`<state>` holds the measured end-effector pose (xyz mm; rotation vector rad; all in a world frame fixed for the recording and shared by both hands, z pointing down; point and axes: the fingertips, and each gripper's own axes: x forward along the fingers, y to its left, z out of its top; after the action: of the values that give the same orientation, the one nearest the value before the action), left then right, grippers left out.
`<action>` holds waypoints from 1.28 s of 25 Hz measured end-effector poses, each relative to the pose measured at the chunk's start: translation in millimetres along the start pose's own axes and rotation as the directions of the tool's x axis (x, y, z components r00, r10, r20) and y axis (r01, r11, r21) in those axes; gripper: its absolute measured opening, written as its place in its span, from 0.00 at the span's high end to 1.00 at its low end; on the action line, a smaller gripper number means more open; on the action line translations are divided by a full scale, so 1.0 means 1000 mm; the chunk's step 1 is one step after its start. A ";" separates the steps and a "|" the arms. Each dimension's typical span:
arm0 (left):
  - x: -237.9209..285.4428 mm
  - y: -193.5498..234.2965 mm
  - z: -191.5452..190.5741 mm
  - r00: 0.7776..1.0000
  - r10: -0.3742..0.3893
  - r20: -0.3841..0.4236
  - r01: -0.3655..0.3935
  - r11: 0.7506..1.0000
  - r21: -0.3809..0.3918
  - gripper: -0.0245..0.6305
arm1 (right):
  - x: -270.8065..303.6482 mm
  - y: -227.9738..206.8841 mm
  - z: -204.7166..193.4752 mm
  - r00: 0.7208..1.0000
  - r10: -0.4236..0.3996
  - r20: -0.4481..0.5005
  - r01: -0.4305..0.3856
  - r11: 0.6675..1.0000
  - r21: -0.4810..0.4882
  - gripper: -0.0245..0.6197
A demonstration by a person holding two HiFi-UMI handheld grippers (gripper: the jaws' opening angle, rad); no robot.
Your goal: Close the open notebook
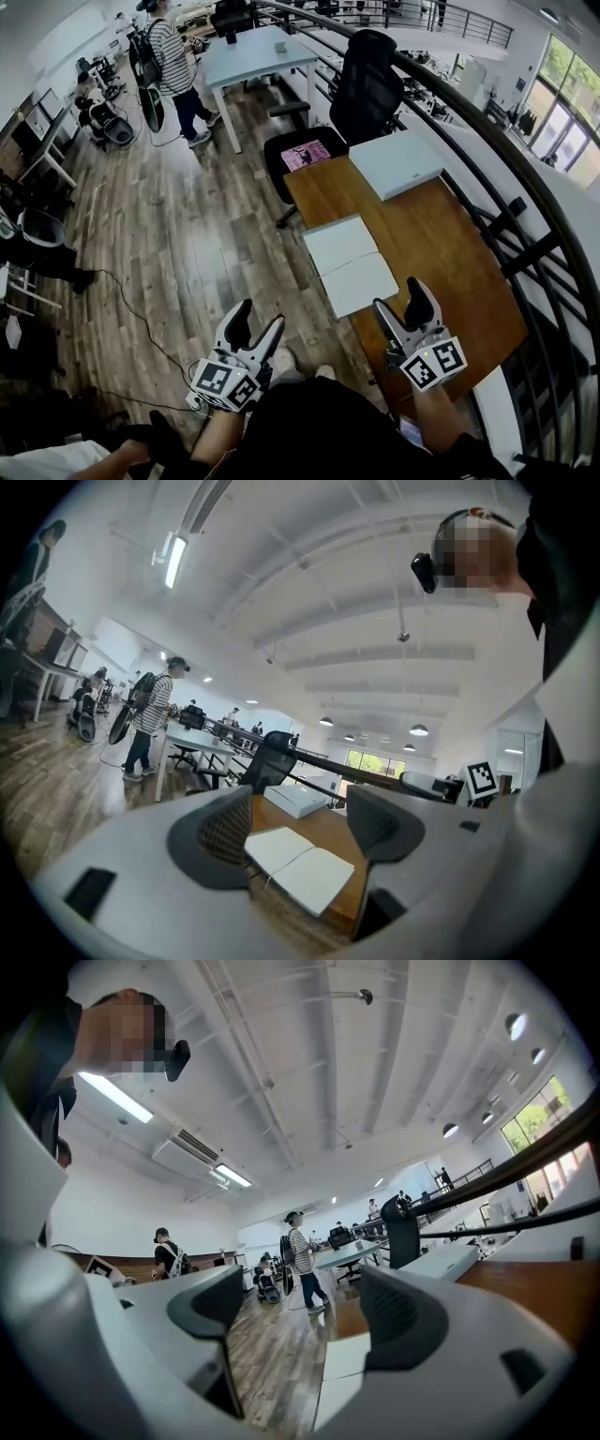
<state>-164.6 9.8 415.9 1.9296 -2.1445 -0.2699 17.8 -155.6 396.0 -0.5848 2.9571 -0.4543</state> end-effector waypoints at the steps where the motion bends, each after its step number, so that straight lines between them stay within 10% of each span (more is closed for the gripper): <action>1: 0.004 0.001 0.002 1.000 -0.002 -0.003 0.002 1.000 0.007 0.50 | 0.003 -0.004 0.000 1.000 -0.002 -0.007 0.002 1.000 0.000 0.36; 21: 0.123 0.078 0.009 0.994 -0.087 -0.064 0.087 0.996 0.001 0.50 | 0.100 -0.083 -0.022 0.984 -0.136 -0.111 0.131 0.990 -0.050 0.39; 32: 0.167 0.117 -0.019 0.975 -0.134 -0.179 0.132 0.991 -0.022 0.50 | 0.133 -0.145 -0.101 0.915 -0.244 -0.320 0.233 0.970 -0.072 0.39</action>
<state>-286.0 -142.9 478.1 2.0124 -1.9009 -0.1239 -67.5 -306.9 532.0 -0.9712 3.2227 -0.5769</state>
